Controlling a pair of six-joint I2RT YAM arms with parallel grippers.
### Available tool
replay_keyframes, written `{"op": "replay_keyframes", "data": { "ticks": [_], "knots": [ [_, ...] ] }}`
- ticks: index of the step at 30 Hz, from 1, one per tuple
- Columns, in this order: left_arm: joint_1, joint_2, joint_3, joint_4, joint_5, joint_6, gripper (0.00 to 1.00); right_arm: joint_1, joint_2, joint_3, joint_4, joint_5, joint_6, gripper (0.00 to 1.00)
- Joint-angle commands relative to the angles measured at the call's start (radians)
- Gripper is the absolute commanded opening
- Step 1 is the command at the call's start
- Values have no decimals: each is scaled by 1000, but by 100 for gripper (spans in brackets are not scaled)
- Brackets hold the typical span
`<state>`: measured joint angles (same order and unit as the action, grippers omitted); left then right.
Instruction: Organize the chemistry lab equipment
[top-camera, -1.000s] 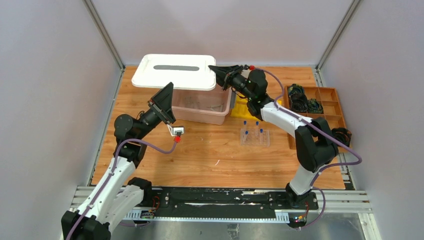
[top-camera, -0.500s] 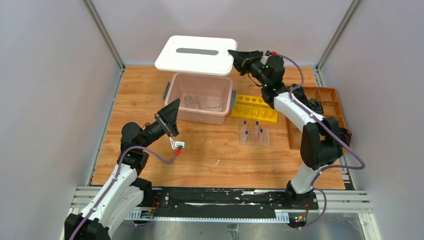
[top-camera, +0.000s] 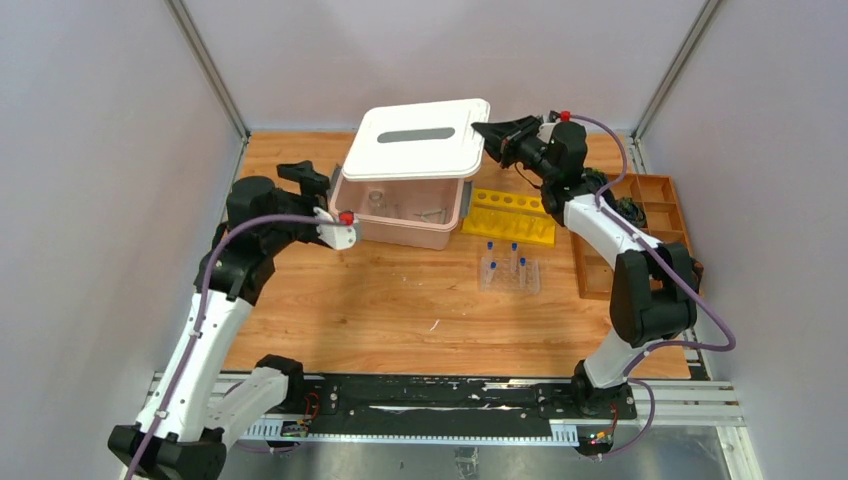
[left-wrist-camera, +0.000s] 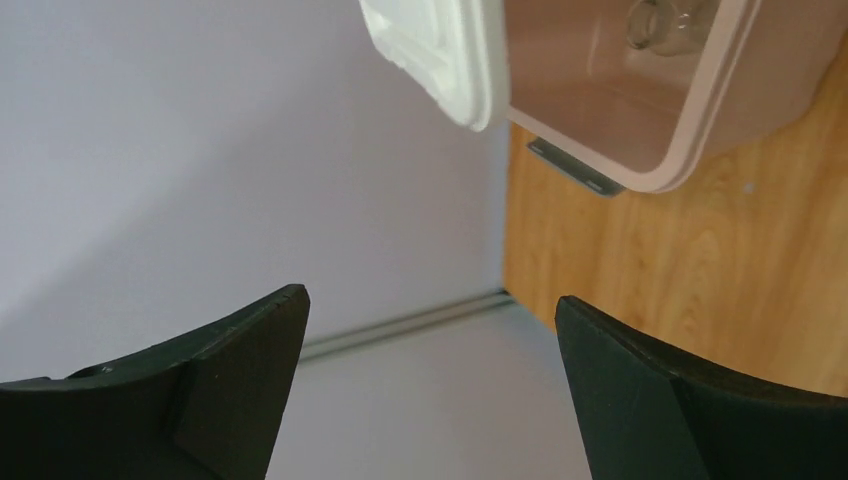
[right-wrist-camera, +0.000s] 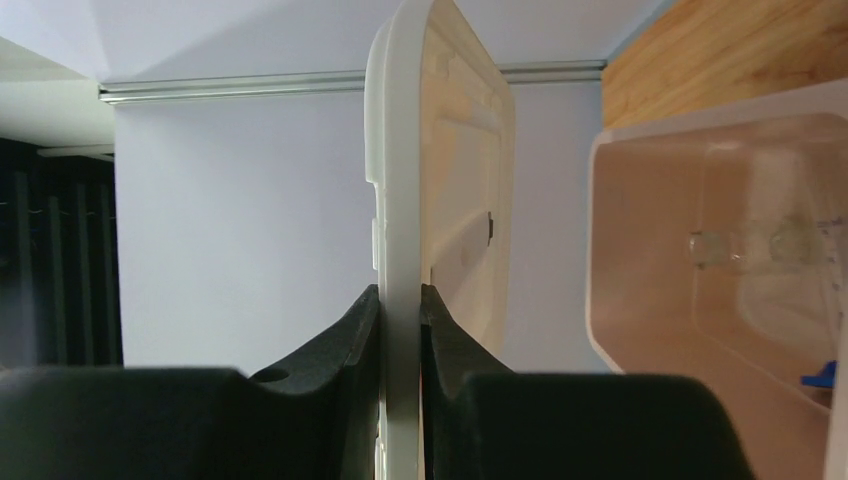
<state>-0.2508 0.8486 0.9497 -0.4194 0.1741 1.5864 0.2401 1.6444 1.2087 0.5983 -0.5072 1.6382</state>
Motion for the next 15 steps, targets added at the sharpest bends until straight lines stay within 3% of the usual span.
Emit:
{"op": "replay_keyframes", "data": {
  "ticks": [1,6,15],
  "knots": [
    [69,97,179,-441,50,-454,100,-10,-50,-46,48,-43,-71,8],
    [161,208,316,-493,224,-784,100,0,-46,-105,100,-49,-58,8],
    [234,414,493,-452,222,-1117,99,51,-6,-159,190,-32,-36,7]
  ]
}}
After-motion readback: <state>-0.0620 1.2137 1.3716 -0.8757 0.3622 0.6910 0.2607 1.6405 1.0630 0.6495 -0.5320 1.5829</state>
